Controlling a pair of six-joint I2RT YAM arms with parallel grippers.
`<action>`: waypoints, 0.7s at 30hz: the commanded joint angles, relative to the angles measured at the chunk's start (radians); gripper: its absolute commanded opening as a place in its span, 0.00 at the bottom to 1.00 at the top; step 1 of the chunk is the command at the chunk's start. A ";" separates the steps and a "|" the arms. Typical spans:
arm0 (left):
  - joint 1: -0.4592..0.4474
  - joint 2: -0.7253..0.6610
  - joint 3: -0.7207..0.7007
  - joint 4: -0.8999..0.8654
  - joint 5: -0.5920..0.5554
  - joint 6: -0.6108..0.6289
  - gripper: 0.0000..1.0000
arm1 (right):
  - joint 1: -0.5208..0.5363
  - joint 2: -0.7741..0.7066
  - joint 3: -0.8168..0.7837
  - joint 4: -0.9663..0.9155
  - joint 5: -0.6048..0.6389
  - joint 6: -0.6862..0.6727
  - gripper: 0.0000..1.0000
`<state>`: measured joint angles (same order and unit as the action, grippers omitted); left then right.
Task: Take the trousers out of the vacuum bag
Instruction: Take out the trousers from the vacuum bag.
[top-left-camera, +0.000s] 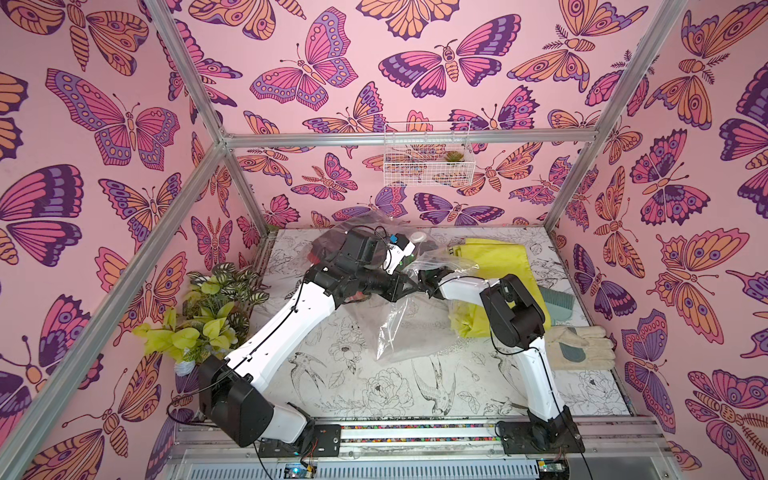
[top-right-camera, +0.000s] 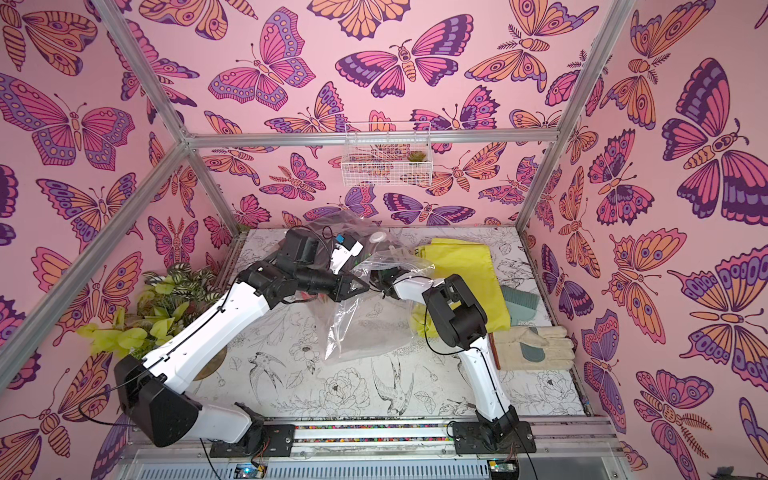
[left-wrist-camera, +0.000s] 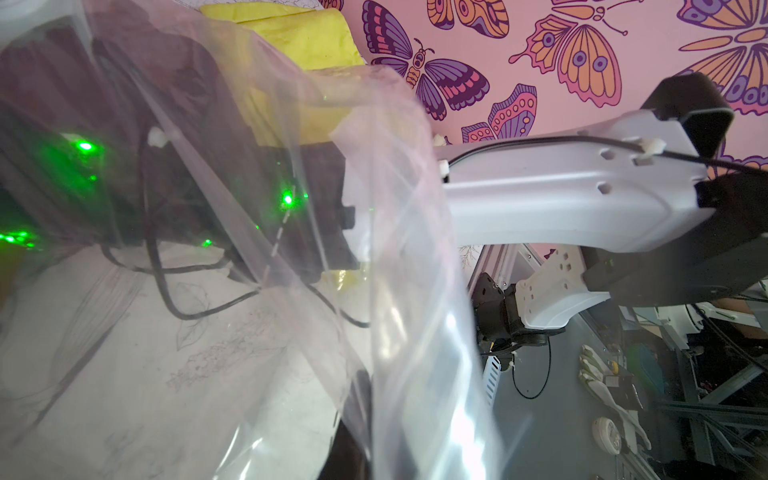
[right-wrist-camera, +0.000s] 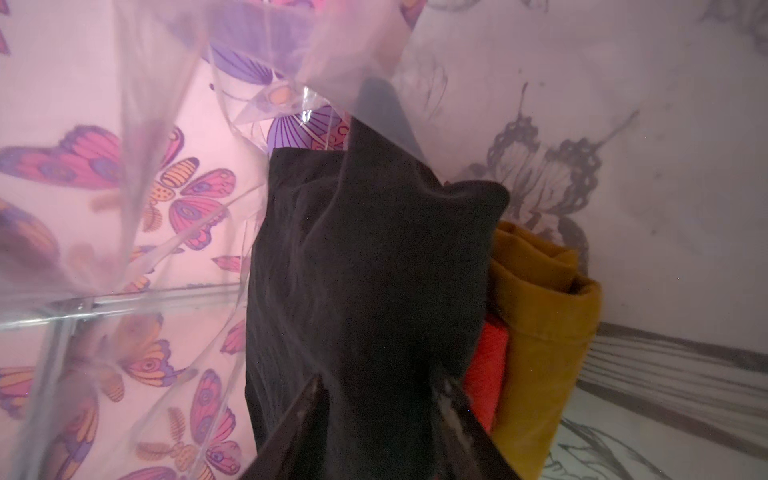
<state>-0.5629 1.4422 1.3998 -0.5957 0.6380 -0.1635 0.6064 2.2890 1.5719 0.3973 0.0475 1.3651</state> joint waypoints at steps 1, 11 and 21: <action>-0.014 -0.005 -0.010 -0.070 0.095 0.024 0.00 | -0.040 0.009 -0.001 -0.085 0.016 0.008 0.43; -0.014 0.001 -0.008 -0.072 0.106 0.021 0.00 | -0.040 -0.011 -0.003 -0.139 0.043 -0.006 0.44; -0.014 0.010 -0.008 -0.071 0.110 0.022 0.00 | -0.040 0.058 0.120 -0.228 0.005 -0.018 0.38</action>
<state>-0.5587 1.4521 1.3998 -0.5724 0.6270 -0.1631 0.6064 2.2971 1.6440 0.2832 0.0555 1.3617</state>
